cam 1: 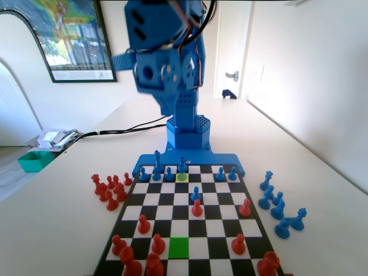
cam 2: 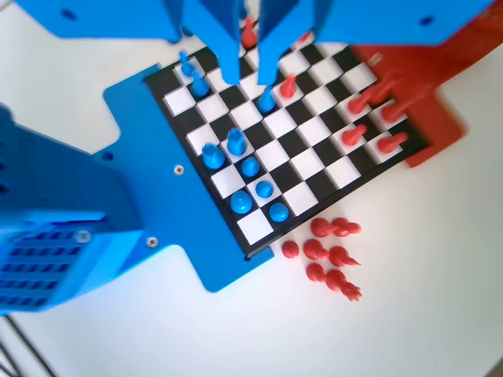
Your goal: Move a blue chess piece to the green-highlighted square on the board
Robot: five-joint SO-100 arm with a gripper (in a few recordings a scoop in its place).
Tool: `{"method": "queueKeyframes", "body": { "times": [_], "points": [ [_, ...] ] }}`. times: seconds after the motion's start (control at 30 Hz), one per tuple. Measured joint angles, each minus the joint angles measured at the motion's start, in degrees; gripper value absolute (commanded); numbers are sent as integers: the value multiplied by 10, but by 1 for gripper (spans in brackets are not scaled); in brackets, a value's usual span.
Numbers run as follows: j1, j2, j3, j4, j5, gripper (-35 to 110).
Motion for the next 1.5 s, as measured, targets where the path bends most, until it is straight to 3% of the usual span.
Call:
{"method": "queueKeyframes", "body": {
  "times": [0.47,1.5],
  "points": [
    [9,-110,76,-204,-4,11],
    [-78,-123,240,-382,79,12]
  ]
}}
